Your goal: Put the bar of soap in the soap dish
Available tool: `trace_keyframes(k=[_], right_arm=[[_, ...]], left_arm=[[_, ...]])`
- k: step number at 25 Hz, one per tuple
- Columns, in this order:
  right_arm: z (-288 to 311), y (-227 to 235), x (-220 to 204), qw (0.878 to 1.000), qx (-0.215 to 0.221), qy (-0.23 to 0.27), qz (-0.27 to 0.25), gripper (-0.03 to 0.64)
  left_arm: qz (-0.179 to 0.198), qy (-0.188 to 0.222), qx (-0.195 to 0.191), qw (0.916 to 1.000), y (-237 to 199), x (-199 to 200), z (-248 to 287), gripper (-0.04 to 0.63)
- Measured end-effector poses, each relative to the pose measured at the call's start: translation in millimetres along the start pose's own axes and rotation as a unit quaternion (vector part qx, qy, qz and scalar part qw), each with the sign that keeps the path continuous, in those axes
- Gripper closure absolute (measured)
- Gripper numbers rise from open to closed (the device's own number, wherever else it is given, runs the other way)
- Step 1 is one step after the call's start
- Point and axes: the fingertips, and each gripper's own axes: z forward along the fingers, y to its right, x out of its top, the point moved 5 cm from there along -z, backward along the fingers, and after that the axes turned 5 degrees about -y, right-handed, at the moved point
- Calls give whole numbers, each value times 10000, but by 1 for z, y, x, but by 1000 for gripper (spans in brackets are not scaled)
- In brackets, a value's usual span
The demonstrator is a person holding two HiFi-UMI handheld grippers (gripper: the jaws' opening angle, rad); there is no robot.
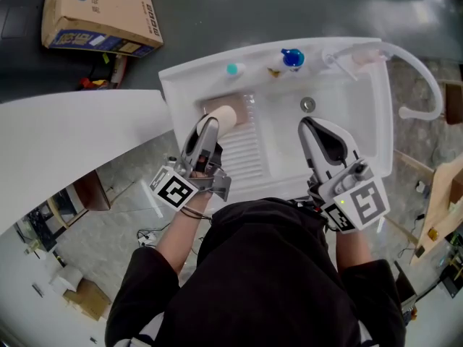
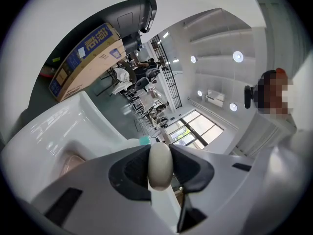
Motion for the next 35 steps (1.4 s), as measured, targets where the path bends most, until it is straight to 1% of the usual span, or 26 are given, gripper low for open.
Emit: trace_keyframes(k=[15,18,22,25,35], right_arm=[[8,15,-4,9998,-110,-120,117,592],[9,17,-6,9997,-124,-158,163,592],[12,19,-6,9996,-132,-184,170,592],[14,20,-7,9996,-120,-208,179,592],[20,22,-9,9994,-84,-251,241,592]], left_arm=[[-256,-385,357,9983,-32,-15,24,480],[-305,-464,475,9973,-41,-20,27,480],[-295,-661,687,9950,-53,-26,30,480],[-268,-736,784,9938,-60,-29,32,480],[-409,-985,1222,9868,-85,-41,31,480]])
